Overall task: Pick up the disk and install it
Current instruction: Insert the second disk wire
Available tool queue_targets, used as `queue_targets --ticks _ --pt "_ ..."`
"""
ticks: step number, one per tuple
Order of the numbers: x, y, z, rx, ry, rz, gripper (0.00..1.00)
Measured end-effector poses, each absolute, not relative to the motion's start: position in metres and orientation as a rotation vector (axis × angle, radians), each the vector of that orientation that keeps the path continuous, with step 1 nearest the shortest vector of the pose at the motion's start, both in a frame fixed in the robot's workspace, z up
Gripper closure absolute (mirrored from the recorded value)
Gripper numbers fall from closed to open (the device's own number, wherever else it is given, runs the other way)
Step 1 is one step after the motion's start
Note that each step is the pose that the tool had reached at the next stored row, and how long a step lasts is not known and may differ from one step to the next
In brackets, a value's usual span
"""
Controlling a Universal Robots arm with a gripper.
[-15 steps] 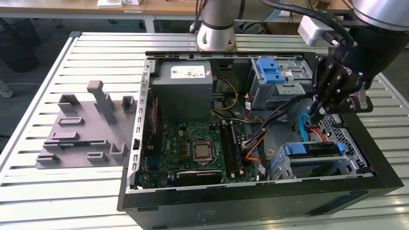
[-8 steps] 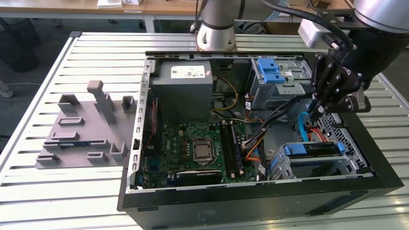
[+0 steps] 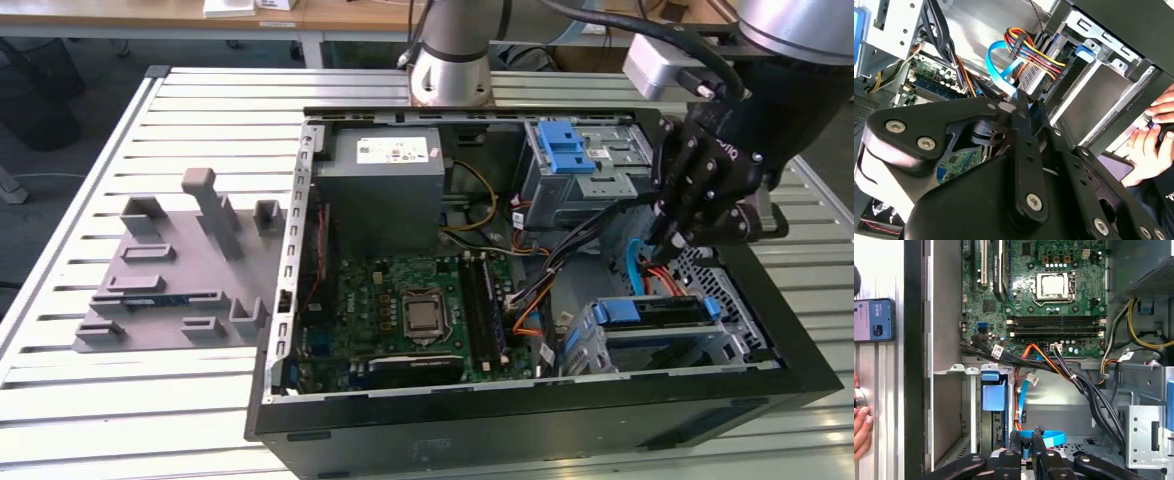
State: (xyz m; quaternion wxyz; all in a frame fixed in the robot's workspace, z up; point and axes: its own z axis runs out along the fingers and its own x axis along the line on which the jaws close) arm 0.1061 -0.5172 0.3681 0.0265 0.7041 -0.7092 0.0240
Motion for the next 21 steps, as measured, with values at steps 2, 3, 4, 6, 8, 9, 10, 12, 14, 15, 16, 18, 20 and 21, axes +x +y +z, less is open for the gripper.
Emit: queue_targets --ticks 2,3,4,6,8,9,10,12,14,15,16,18,20,21 --pt "0.106 -0.517 0.368 2.172 -2.185 0.084 0.75" --pt "0.106 -0.517 0.368 2.169 -2.182 0.091 0.75" --pt "0.106 -0.517 0.367 2.166 -2.177 0.099 0.69" --pt "0.106 -0.517 0.366 2.161 -2.169 0.113 0.69" --pt "0.106 -0.517 0.365 2.156 -2.163 0.124 0.69" --pt "0.106 -0.517 0.365 2.154 -2.16 0.128 0.69" --pt "0.106 -0.517 0.364 2.153 -2.158 0.131 0.71" --pt "0.106 -0.517 0.361 2.153 -2.155 0.134 0.83" --pt "0.106 -0.517 0.36 2.153 -2.154 0.135 0.83" --pt "0.106 -0.517 0.359 2.154 -2.154 0.135 0.84" --pt "0.106 -0.518 0.359 2.155 -2.154 0.133 0.84" --pt "0.106 -0.518 0.358 2.165 -2.162 0.116 0.84" --pt "0.106 -0.519 0.357 2.179 -2.173 0.091 0.84" --pt "0.106 -0.519 0.357 2.185 -2.178 0.08 0.84"
